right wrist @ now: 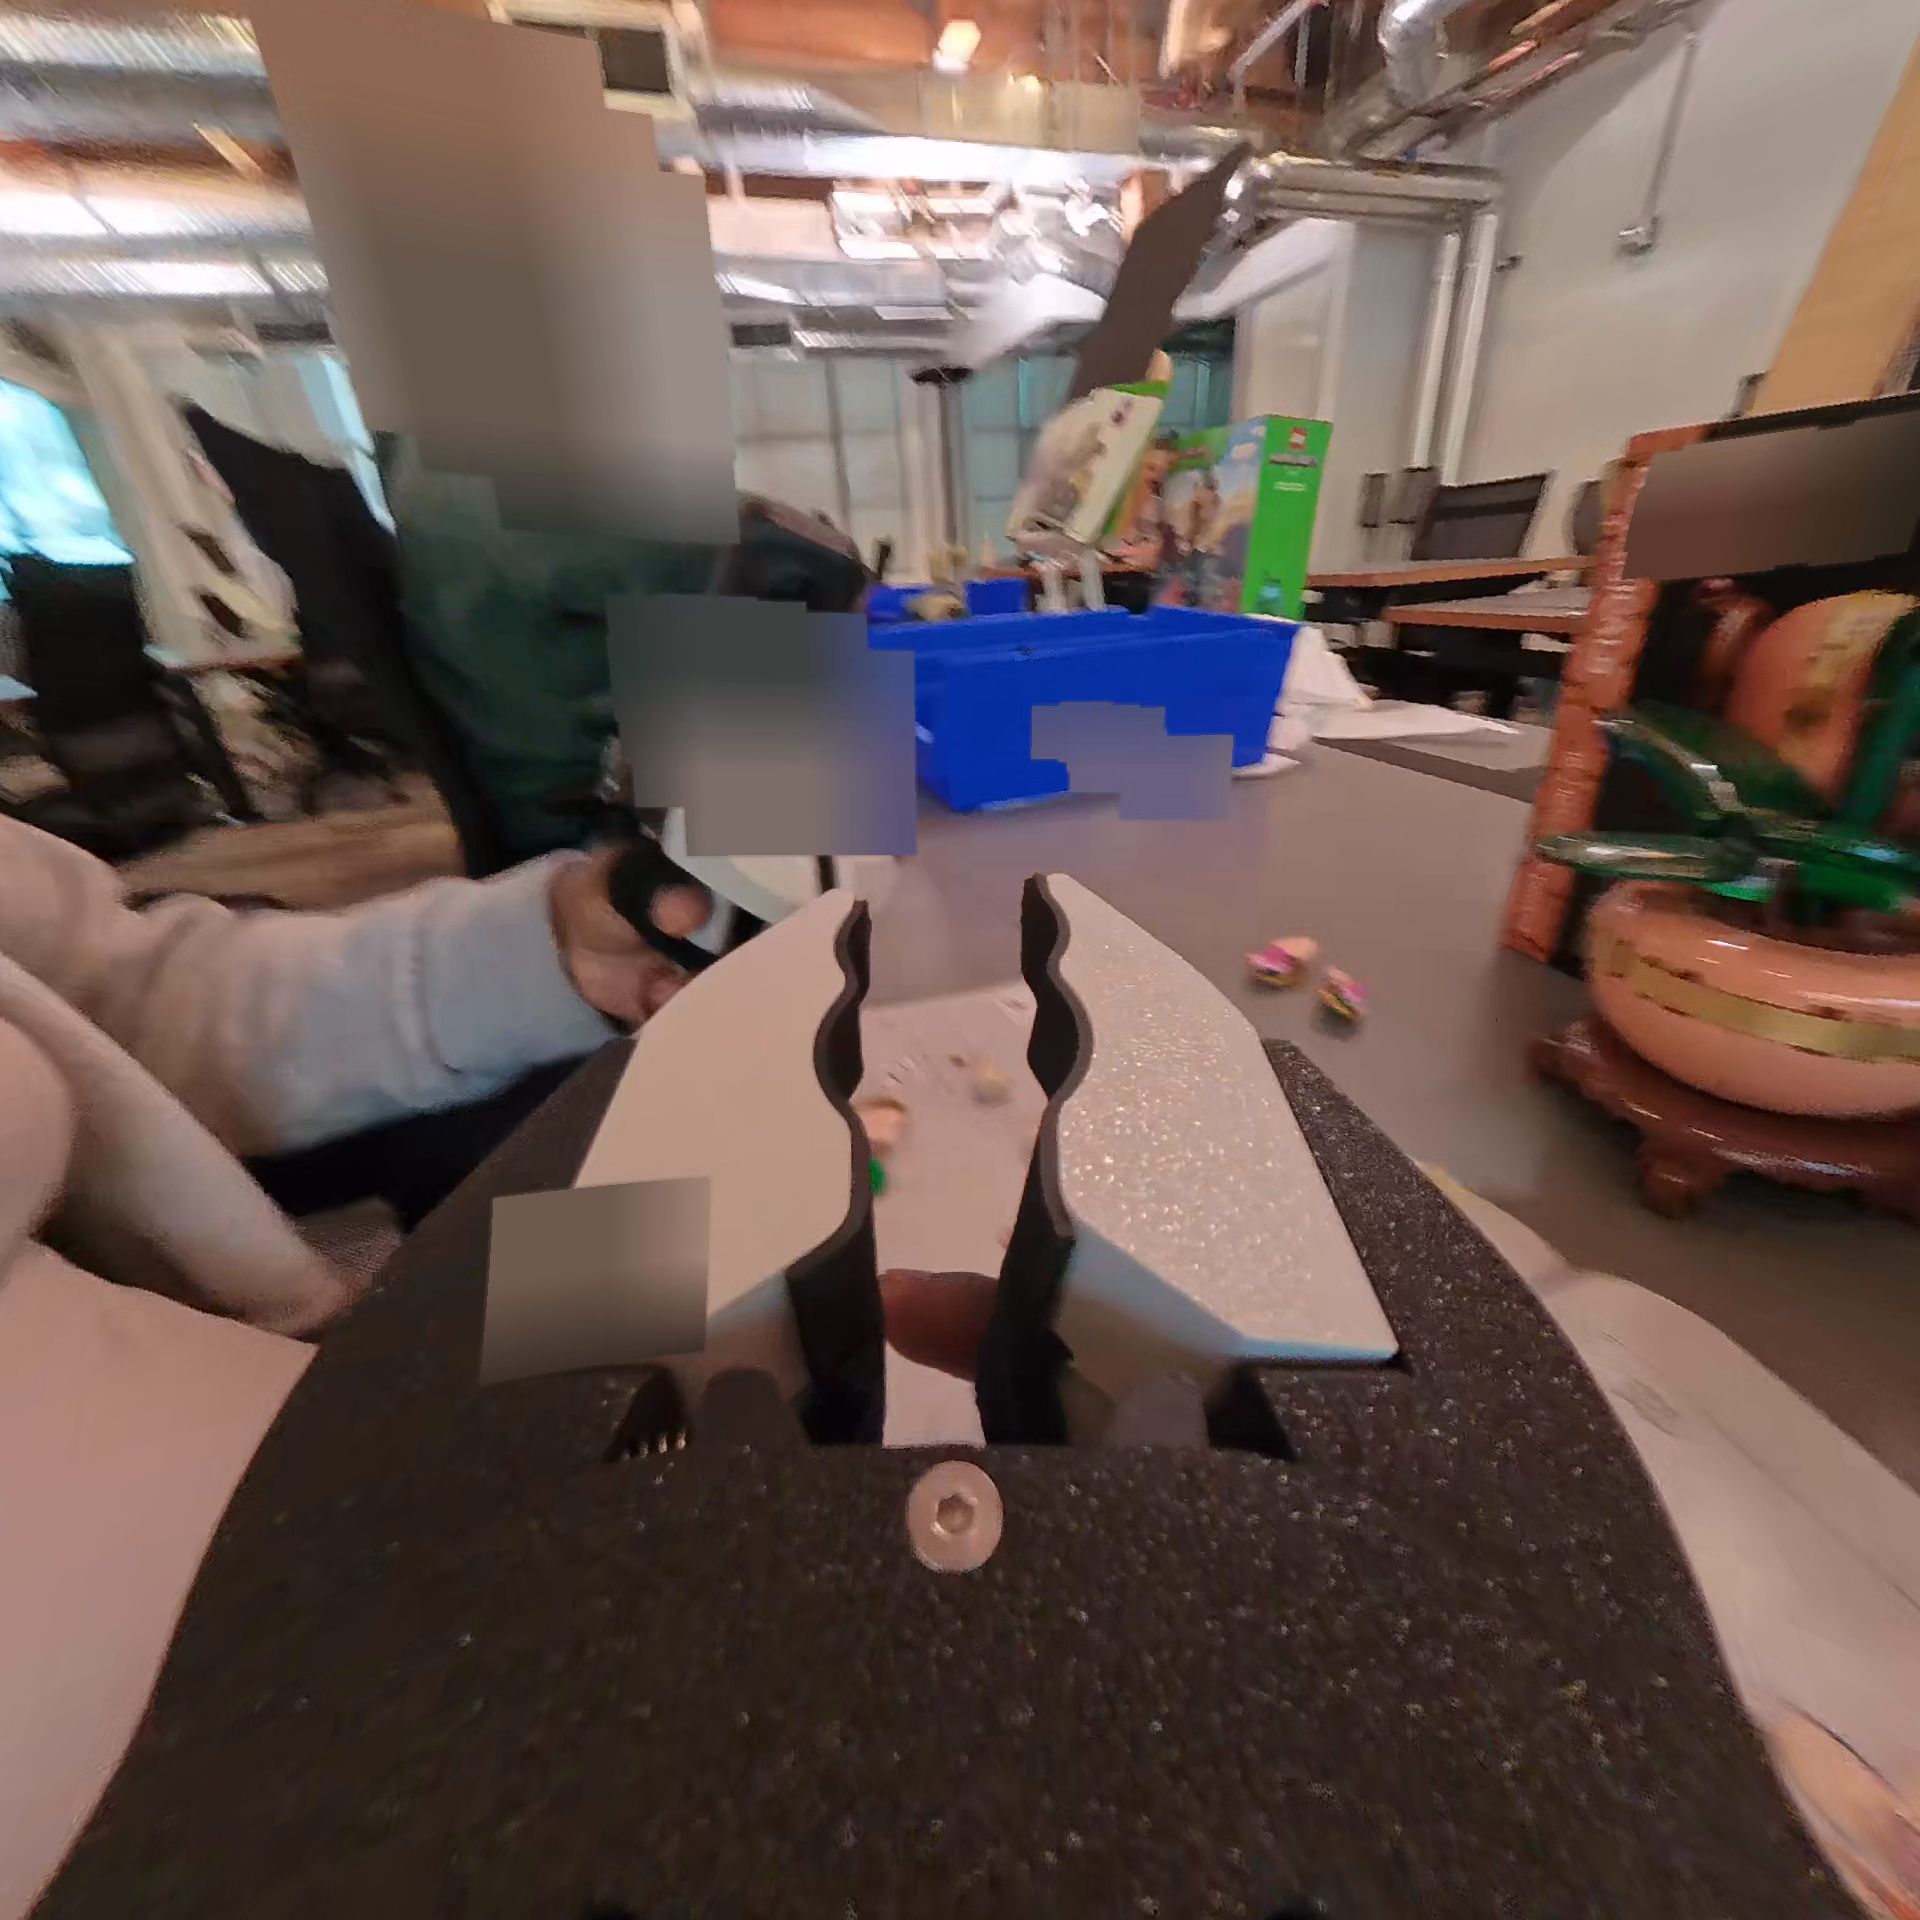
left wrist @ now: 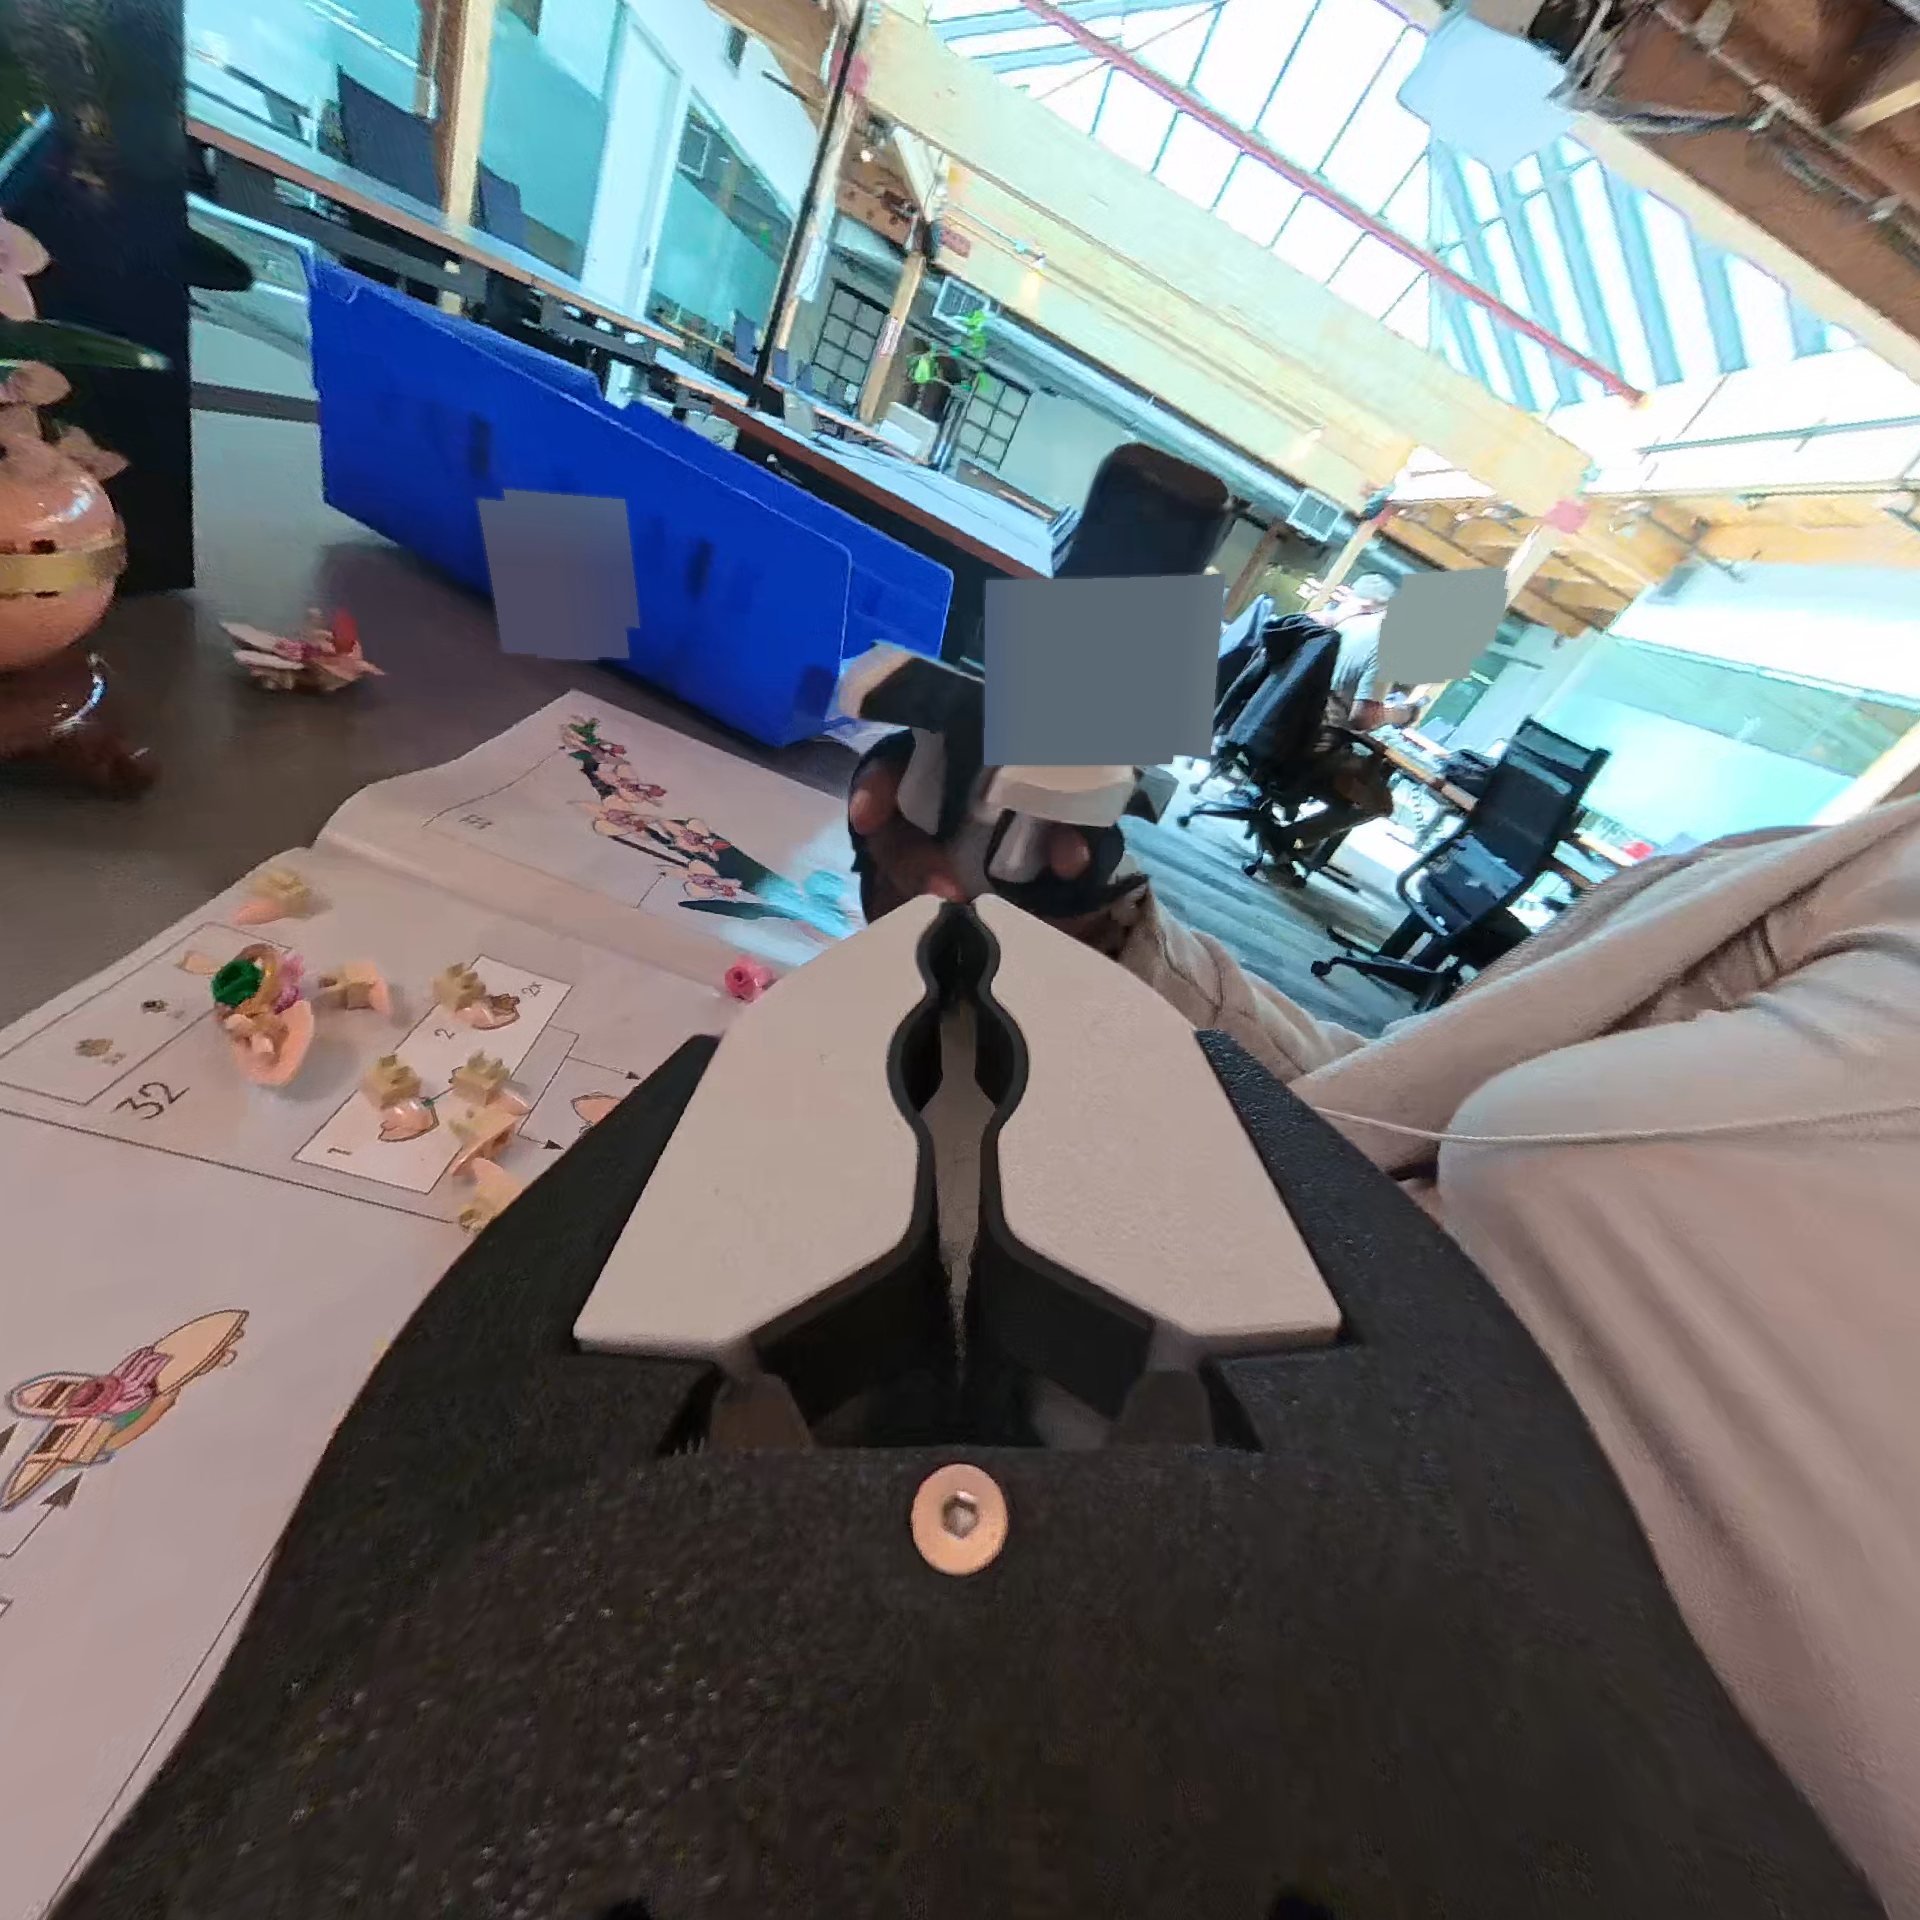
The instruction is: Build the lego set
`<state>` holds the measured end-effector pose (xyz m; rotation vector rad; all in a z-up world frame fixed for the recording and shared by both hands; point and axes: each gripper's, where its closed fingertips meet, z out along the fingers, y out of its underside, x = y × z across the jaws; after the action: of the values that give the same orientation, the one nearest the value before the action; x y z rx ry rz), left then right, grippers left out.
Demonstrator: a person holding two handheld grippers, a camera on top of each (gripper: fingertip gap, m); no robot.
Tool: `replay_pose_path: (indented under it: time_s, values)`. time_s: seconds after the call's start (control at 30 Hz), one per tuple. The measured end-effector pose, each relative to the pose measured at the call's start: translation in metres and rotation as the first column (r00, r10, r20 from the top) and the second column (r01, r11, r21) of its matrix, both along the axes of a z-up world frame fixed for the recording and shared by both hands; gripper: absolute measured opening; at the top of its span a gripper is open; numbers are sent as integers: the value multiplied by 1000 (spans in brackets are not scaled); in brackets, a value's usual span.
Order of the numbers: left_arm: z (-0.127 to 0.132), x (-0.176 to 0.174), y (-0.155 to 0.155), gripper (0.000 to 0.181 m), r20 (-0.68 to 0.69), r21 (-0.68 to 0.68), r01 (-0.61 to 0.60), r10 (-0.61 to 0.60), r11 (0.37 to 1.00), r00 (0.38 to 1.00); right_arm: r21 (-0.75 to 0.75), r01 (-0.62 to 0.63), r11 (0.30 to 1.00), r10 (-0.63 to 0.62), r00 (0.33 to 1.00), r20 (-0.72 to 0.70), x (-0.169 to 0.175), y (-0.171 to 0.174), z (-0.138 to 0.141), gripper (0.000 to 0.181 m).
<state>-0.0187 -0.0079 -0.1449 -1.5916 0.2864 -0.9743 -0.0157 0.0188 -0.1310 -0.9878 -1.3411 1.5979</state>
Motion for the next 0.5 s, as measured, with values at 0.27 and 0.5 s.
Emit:
replay_pose_path:
  time_s: [0.27,0.5]
  values:
    - [15,-35,-7,1,73,50,-44,40,998,997,-51,-146,988,151,984,95,-17,-34,-10,40]
    - [-29,-57,-25,9,-258,-113,-133,100,985,961,-52,-122,991,129,978,163,-24,-33,-18,22]
